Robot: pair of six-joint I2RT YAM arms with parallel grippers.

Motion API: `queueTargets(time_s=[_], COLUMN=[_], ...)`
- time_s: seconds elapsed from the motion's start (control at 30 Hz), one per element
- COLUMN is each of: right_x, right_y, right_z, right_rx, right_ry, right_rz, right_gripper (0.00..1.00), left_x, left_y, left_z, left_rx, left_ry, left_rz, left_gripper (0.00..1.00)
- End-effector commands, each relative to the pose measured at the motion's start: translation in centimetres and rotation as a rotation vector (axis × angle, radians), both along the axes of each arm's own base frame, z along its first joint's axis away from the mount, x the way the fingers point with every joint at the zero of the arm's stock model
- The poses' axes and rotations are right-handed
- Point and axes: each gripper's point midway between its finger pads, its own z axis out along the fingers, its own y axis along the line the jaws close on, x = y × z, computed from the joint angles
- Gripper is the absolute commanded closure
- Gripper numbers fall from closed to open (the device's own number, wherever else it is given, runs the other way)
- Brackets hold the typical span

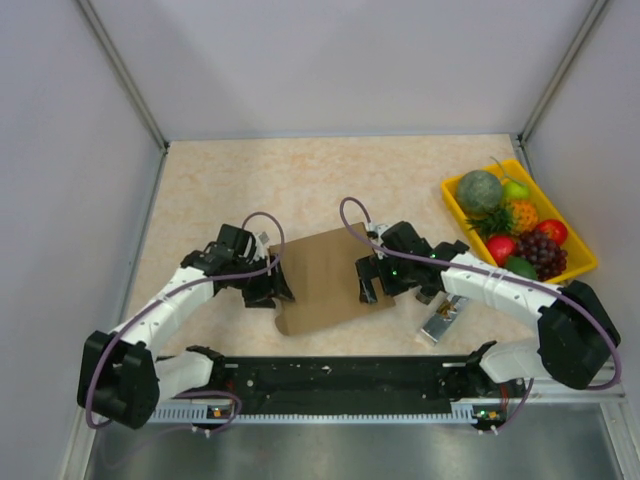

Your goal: Fold the paper box

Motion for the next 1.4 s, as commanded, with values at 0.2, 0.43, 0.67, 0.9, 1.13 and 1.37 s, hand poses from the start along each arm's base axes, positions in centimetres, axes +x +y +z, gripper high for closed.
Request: queueTargets(time_s=[0.2, 0.43, 0.67, 0.9, 1.13, 1.37], right_x=[0.7, 0.4, 0.3, 0.2, 0.1, -0.3], right_y=[1.2, 1.3, 1.6, 1.7, 1.9, 2.6], right_z=[1.7, 1.5, 1.5, 1.3, 1.3, 1.4], right_rx=[0.056, 0.064, 0.073, 0.078, 0.088, 0.129], right_ry=[-0.012, 0.006, 0.013, 0.023, 0.029, 0.051], right_rz=[0.02, 0.028, 0.03, 0.04, 0.039, 0.048], right_gripper=[0.08, 0.1, 0.1, 0.1, 0.1, 0.1], left_x=[-2.8, -1.3, -2.0, -2.1, -1.7, -1.5], left_y=[0.0, -0.5, -1.1, -2.4, -2.9, -3.3], left_z=[0.2, -0.4, -2.0, -0.8, -0.5, -0.7], left_rx=[-0.056, -0.063, -0.098, -0.175, -0.195, -0.222], left_ry=[0.056, 0.018, 0.083, 0.091, 0.106, 0.108], left_rz=[0.034, 0.02, 0.014, -0.005, -0.009, 0.011], left_gripper=[0.37, 0.35, 0.34, 0.34, 0.34, 0.36])
